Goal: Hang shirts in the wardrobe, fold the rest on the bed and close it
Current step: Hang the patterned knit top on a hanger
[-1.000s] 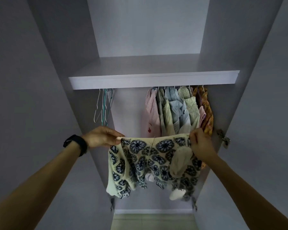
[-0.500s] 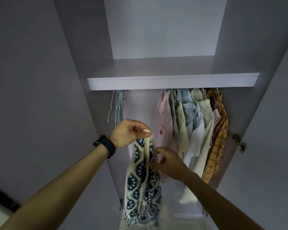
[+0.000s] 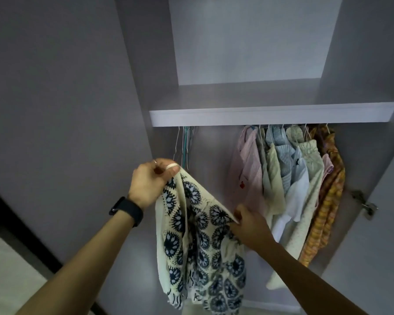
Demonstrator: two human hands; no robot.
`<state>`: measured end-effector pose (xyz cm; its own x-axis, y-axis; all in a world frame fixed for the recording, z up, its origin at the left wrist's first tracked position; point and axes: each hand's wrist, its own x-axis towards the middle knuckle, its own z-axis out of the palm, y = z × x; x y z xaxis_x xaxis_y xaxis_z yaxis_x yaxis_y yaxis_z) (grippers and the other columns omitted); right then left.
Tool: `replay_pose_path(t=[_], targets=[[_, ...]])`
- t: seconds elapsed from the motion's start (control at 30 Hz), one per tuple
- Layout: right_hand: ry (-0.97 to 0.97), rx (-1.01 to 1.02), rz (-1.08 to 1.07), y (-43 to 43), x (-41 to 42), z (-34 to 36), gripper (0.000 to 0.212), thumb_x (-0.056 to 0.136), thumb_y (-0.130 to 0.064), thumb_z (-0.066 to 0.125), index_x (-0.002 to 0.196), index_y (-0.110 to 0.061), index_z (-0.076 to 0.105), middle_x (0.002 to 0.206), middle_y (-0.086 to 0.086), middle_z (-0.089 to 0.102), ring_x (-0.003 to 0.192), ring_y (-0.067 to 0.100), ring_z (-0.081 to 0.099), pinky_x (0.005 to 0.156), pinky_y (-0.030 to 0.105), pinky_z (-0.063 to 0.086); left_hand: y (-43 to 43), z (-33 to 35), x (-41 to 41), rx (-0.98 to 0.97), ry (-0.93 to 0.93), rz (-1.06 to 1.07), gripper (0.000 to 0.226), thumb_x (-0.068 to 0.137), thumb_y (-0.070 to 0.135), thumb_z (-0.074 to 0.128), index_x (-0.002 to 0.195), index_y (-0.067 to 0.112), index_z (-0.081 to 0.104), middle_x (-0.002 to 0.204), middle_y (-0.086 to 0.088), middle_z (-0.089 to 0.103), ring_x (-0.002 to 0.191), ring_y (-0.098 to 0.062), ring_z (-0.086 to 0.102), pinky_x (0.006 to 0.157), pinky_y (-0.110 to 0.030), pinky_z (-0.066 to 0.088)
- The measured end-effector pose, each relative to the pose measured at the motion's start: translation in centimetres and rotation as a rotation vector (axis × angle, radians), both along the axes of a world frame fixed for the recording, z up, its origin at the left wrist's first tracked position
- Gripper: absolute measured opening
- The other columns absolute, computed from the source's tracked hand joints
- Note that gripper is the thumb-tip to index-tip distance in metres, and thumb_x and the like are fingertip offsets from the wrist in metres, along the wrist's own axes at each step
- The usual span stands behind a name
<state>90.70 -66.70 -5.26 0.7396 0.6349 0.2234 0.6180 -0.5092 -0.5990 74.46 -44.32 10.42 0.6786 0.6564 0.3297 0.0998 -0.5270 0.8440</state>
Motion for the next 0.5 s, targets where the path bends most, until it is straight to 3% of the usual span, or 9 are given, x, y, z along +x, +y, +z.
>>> replay_pose_path(t=[0.13,0.27,0.4,0.5], targets=[[-0.042,0.082,-0.084,-0.7,0.9,1.3,0.026,0.080,-0.017,0.073,0.083,-0.027,0.049,0.069,-0.013,0.051,0.064,0.008,0.050,0.053,0.009,0.026,0.8,-0.6,-1.1,0.116,0.007,0.173,0.007,0.087,0.044,0.073,0.086,0.038,0.070,0.083,0.020,0.070,0.083,0.008,0.062,0.075,-0.017,0.047],[0.081,0.249,-0.100,-0.2,1.2,4.2,0.030,0.075,-0.012,0.078,0.072,-0.031,0.055,0.073,-0.023,0.064,0.070,-0.003,0.060,0.058,0.007,0.039,0.0,-2.1,-1.1,0.133,0.117,0.051,0.006,0.088,0.043,0.072,0.088,0.037,0.070,0.091,0.017,0.069,0.086,0.001,0.063,0.077,-0.019,0.050],[0.170,0.218,-0.042,1.0,1.7,6.6,0.025,0.076,-0.023,0.076,0.074,-0.038,0.057,0.070,-0.020,0.066,0.061,0.002,0.060,0.061,0.025,0.048,-2.5,-3.3,0.6,0.118,0.160,-0.140,0.011,0.086,0.039,0.076,0.092,0.030,0.074,0.089,0.018,0.073,0.086,0.003,0.067,0.077,-0.011,0.049],[0.138,0.173,0.029,1.6,2.5,7.6,0.021,0.080,-0.024,0.074,0.073,-0.028,0.055,0.065,-0.013,0.065,0.057,0.003,0.060,0.057,0.027,0.047,-4.5,-4.0,2.4,0.100,0.231,-0.220,0.021,0.083,0.041,0.078,0.103,0.036,0.072,0.083,0.023,0.072,0.084,0.011,0.064,0.073,-0.002,0.042]])
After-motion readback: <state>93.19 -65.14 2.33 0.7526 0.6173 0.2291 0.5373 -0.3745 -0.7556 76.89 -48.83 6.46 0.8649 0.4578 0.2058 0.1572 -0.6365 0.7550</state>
